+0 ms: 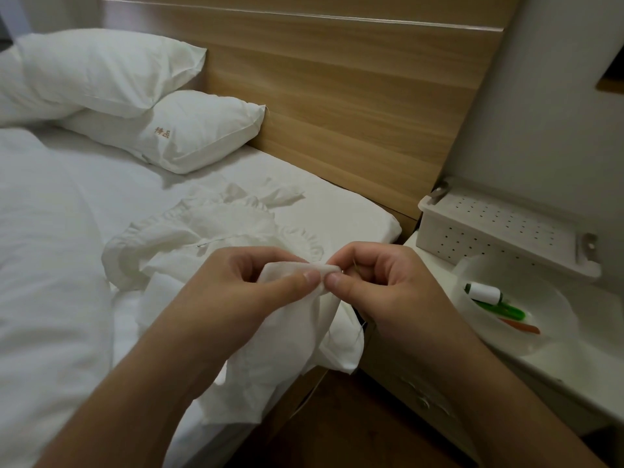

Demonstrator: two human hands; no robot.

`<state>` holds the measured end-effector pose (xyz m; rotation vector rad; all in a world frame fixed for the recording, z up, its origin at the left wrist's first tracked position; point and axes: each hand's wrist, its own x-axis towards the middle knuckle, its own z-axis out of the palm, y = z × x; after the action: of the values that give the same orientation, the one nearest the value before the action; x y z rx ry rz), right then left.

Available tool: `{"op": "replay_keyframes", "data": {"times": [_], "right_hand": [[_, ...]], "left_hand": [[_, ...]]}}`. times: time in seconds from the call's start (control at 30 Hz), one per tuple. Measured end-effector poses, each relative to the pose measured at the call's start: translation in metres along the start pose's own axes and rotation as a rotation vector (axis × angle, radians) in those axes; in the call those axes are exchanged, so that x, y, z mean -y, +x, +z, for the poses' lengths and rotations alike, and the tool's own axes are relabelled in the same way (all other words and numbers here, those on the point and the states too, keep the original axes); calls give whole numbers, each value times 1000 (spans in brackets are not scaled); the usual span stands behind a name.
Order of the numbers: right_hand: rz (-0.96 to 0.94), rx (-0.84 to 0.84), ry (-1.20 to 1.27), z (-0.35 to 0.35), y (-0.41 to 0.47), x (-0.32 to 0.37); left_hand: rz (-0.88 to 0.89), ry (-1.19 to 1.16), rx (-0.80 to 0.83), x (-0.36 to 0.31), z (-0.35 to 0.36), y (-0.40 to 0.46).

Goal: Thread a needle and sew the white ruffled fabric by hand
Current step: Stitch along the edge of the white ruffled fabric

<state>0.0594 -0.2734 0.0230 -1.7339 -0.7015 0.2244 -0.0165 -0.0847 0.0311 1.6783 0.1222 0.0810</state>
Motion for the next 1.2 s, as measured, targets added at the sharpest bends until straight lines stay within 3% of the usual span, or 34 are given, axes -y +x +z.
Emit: {"op": "replay_keyframes", "data": {"times": [0.3,0.53,0.83,1.2], "right_hand": [[11,-44,-57,-3,1,-1],[137,-117,182,-13,-1,7],[6,-39,-14,-3,-10,18],[-50,-139,-125,2,-10,11]], "left_hand": [[13,-69,-23,4,-3,2],[3,-129,-114,5,-6,2],[37,-86,-134,4,-3,1],[63,-58,-130,3,-2,0]]}}
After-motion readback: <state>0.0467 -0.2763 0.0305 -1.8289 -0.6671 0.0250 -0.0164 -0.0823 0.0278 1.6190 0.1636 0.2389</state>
